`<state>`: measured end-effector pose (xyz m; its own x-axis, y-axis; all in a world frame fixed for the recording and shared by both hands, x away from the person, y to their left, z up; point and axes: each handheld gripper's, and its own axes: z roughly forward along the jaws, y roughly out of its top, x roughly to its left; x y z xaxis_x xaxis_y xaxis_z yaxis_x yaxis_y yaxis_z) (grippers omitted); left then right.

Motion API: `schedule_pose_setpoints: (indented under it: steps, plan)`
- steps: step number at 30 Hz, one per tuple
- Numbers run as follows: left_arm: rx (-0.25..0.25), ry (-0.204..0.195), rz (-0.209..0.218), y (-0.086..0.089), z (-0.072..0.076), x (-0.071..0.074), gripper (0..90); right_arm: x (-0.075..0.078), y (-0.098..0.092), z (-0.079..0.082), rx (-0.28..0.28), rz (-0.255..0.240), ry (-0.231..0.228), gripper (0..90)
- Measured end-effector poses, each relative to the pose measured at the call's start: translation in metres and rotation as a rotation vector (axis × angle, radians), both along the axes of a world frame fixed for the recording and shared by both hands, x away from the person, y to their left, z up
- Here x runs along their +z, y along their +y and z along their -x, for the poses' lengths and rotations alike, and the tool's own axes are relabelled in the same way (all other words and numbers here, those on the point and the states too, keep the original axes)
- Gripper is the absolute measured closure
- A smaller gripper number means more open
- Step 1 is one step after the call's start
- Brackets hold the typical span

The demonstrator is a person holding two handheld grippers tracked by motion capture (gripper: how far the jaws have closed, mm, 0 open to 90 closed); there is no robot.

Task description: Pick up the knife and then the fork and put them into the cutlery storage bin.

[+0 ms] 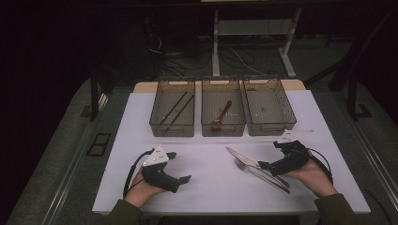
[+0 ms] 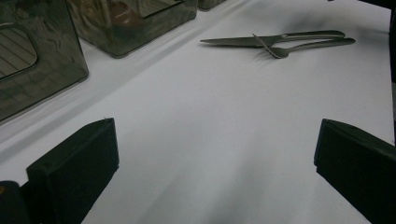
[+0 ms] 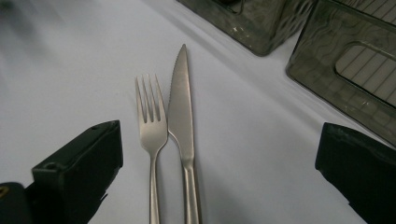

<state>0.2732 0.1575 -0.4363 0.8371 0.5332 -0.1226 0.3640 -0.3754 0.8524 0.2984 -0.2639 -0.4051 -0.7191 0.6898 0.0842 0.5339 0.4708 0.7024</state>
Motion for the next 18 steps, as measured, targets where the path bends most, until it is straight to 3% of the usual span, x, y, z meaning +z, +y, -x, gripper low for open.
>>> schedule_pose_setpoints:
  steps: [9, 13, 18]
  plan:
    - [-0.015, -0.001, -0.013, -0.002, 0.0, -0.001, 0.0, -0.002, 0.017, -0.012, 0.069, 0.085, 0.072, 14.0]
    - [-0.021, 0.003, -0.019, -0.003, 0.0, -0.001, 0.0, -0.002, 0.021, -0.014, 0.115, 0.129, 0.103, 24.0]
    - [-0.016, 0.005, -0.015, -0.003, 0.001, -0.001, 0.0, -0.003, 0.028, -0.015, 0.137, 0.208, 0.132, 32.9]
